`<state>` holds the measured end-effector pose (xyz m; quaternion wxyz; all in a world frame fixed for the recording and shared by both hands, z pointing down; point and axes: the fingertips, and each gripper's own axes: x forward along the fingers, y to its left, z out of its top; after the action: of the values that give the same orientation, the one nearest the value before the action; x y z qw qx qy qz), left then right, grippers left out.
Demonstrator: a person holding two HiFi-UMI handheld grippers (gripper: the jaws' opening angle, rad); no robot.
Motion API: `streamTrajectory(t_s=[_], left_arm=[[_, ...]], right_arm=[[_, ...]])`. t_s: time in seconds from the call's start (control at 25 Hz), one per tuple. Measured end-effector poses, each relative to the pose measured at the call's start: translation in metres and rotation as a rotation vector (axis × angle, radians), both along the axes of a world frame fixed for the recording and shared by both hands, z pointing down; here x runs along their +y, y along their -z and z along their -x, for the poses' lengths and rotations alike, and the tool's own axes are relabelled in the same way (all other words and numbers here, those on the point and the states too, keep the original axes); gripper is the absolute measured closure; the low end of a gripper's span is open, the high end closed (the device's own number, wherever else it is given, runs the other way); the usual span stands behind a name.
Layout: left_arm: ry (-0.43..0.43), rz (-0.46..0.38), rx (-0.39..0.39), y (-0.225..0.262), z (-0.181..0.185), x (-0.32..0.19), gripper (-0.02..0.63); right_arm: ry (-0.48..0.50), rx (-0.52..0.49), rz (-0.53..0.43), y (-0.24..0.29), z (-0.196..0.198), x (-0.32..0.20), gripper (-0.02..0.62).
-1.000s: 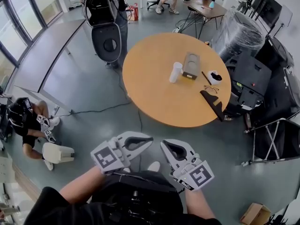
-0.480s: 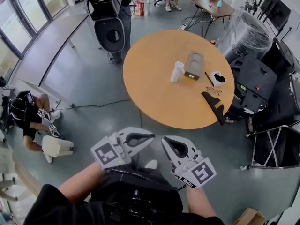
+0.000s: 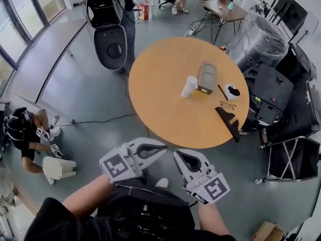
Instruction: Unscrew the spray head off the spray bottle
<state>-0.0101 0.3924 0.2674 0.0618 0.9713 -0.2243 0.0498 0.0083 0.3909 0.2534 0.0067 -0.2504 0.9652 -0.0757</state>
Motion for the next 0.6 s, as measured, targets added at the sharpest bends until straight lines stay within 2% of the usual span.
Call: streamTrajectory(t_s=[0.6], left_arm=[[-0.130, 0.001, 0.021, 0.001, 0.072, -0.104, 0.604]], right_arm=[[-0.132, 0.029, 0.022, -0.003, 0.073, -0.105, 0.598]])
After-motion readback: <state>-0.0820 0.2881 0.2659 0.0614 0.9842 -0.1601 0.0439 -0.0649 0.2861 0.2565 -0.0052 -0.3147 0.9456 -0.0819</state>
